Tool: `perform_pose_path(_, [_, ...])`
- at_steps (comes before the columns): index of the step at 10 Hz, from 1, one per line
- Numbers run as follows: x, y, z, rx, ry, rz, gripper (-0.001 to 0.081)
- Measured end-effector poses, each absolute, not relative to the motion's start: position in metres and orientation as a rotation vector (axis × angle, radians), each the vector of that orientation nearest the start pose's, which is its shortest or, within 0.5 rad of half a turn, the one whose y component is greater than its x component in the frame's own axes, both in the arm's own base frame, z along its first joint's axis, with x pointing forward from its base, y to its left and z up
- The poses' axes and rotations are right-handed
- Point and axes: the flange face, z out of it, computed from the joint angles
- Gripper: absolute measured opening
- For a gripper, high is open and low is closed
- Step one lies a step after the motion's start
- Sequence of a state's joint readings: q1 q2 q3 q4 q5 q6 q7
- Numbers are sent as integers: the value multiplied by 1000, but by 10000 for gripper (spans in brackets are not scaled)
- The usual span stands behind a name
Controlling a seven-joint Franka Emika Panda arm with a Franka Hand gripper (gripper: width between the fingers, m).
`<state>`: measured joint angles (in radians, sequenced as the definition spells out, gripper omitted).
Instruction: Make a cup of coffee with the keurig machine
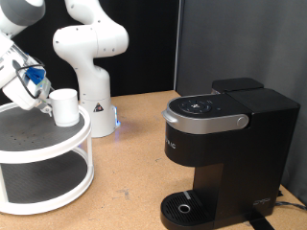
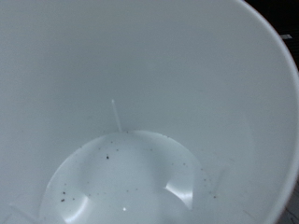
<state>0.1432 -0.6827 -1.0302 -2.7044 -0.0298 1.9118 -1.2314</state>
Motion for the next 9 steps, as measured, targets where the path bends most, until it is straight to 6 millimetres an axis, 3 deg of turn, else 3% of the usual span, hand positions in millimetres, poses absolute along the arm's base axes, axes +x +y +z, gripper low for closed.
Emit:
perform_pose_path(8, [234,-235,320,-2367,-789,-371,803])
perform_pose_path(9, [234,-235,320,-2364,-782,-377,689])
